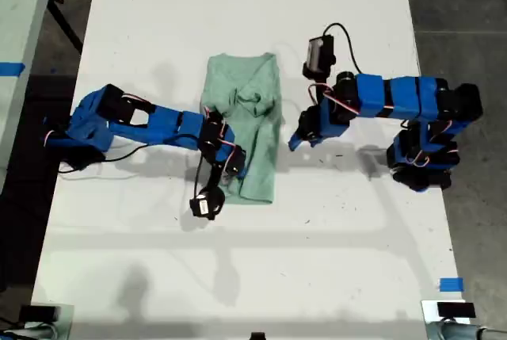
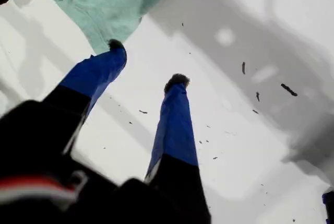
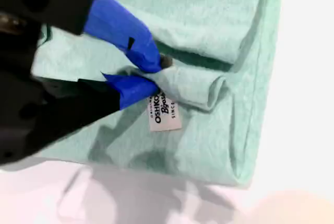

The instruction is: Fold t-shirt

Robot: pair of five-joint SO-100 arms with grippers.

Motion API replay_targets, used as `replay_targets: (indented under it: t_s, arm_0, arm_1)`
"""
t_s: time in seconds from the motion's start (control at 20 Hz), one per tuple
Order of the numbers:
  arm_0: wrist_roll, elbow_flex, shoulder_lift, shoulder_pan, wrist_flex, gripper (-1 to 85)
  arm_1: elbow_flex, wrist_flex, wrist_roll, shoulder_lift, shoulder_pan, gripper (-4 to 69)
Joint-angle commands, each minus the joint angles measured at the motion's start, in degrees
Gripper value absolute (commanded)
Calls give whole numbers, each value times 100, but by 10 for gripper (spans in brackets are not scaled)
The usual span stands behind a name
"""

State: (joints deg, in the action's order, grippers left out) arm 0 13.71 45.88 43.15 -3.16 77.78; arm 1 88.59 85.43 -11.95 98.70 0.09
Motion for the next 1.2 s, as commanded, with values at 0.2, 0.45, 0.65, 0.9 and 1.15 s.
replay_targets:
  t_s: [0.2,0.45,0.65,0.9,1.15]
  arm_0:
    - [360,-246,2188,334,1099,314]
    - [202,571,3700,738,3155,294]
    - [-861,3199,5142,35,2435,233]
    - [-2417,5317,6434,-905,1301,22]
    - [-2382,5142,6003,-1099,501,255]
  arm_1:
    - [79,-290,-9,396,70,200]
    - [404,-185,79,914,9,198]
    - [1696,-396,431,2136,-114,181]
    - [2417,-844,668,2804,-545,125]
    - [1239,-984,624,1055,-756,318]
